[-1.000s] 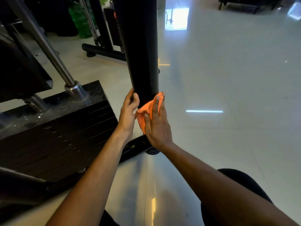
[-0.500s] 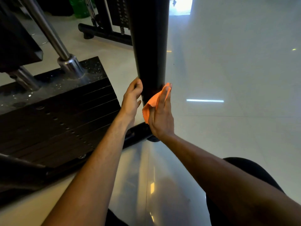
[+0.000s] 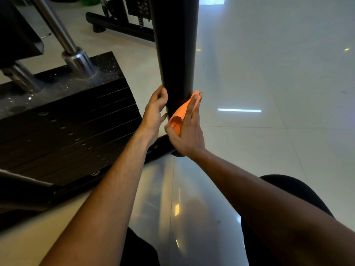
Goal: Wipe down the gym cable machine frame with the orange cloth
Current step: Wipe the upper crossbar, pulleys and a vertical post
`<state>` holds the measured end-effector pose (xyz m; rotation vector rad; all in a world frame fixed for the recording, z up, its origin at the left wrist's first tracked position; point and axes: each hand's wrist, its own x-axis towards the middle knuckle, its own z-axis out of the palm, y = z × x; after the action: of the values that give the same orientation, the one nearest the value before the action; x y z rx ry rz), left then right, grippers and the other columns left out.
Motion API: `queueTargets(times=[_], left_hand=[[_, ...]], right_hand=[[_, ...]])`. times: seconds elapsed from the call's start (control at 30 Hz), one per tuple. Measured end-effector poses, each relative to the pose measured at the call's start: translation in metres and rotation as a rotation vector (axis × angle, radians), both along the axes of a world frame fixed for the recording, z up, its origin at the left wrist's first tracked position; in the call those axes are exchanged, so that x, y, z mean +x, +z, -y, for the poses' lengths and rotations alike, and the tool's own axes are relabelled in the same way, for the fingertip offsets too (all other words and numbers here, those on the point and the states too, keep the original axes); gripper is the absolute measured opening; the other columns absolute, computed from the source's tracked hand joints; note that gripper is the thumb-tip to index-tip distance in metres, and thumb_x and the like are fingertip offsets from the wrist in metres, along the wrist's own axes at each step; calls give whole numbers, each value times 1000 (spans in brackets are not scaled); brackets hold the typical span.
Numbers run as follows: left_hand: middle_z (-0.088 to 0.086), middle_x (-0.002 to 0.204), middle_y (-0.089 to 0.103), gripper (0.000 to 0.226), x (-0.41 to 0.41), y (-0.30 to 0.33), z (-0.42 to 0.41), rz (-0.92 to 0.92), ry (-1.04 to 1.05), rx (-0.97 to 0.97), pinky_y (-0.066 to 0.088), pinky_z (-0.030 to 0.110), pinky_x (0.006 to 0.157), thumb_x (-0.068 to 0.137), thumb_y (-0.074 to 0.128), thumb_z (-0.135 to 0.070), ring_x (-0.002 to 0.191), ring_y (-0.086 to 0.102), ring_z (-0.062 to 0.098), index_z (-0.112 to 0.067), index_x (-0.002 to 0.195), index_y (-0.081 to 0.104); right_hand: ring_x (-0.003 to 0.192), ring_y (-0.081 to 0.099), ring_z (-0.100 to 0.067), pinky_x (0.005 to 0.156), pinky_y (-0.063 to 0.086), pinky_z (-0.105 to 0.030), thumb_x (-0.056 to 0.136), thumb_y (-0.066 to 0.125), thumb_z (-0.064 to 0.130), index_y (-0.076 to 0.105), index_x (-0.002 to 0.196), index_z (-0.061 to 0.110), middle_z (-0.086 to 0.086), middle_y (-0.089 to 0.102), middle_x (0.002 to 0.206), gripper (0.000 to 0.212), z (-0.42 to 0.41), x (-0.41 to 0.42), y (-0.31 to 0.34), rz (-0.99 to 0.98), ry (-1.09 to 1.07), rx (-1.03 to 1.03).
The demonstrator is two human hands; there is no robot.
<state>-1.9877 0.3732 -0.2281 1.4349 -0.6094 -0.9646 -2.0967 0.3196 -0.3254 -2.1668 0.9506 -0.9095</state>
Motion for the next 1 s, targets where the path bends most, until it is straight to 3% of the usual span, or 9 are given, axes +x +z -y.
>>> queueTargets(times=[0.07, 0.17, 0.3, 0.4, 0.53, 0.63, 0.8, 0.9, 1.0], left_hand=[[-27, 143, 58, 34, 2, -2, 1, 0, -9, -6, 29, 52, 125, 115, 40, -46, 148, 44, 9, -45, 148, 50], [-35, 124, 69, 27, 4, -7, 5, -4, 0, -20, 35, 48, 122, 115, 37, -47, 133, 55, -1, -49, 131, 59], [-43, 113, 69, 27, 5, -16, 9, 30, -38, -17, 36, 41, 120, 116, 34, -45, 125, 56, -9, -50, 122, 59], [-44, 119, 62, 23, 8, -22, 9, 74, -70, 7, 29, 45, 123, 116, 33, -47, 128, 50, -6, -54, 118, 54], [-25, 154, 53, 30, 15, -44, 13, 122, -92, -52, 30, 46, 122, 115, 35, -50, 148, 43, 2, -52, 139, 53], [-21, 164, 43, 46, 19, -68, 19, 183, -68, -67, 31, 42, 126, 114, 36, -52, 152, 38, 3, -39, 158, 42], [-39, 100, 58, 18, 20, -108, 29, 161, -47, -104, 42, 23, 106, 115, 38, -45, 102, 53, -15, -42, 105, 53], [-9, 114, 56, 23, 20, -126, 28, 162, -39, -157, 43, 31, 101, 106, 46, -55, 111, 51, 10, -35, 106, 56], [-15, 130, 64, 31, 17, -147, 25, 118, -33, -167, 43, 33, 114, 104, 44, -55, 130, 57, 5, -36, 120, 62]], right_hand=[[169, -4, -33, 116, 47, -48, 93, 72, 44, -25, 169, 16, -7, -28, 178, 127, 4, -4, 1, -1, 43, -13], [169, -4, -26, 131, 27, -47, 108, 48, 56, -26, 168, 28, -4, -22, 180, 99, 5, -3, 2, 62, 22, 15], [169, 8, -23, 128, 35, -56, 118, 32, 46, -18, 170, 37, 2, -10, 183, 72, 9, 10, -4, 145, -110, 23], [168, 14, -25, 121, 46, -54, 118, 37, 42, -20, 168, 41, 5, -10, 183, 76, 10, 10, -30, 100, -116, -7], [168, 15, -27, 117, 50, -56, 117, 43, 33, -26, 163, 52, 4, -10, 183, 85, 2, -2, -84, 33, -80, 42], [168, 16, -28, 119, 48, -54, 118, 40, 35, -22, 167, 42, 1, -12, 183, 79, 0, 12, -90, 148, -130, 24], [168, 10, -35, 124, 43, -53, 114, 54, 20, -22, 169, 37, -6, -18, 180, 95, 7, 32, -113, 240, -176, -106], [169, 4, -38, 120, 45, -62, 107, 64, 10, -25, 165, 48, -14, -15, 179, 113, 6, 18, -164, 110, -108, -171], [168, 2, -39, 116, 46, -64, 107, 62, 9, -25, 166, 47, -19, -14, 180, 112, 1, 7, -190, 71, -42, -129]])
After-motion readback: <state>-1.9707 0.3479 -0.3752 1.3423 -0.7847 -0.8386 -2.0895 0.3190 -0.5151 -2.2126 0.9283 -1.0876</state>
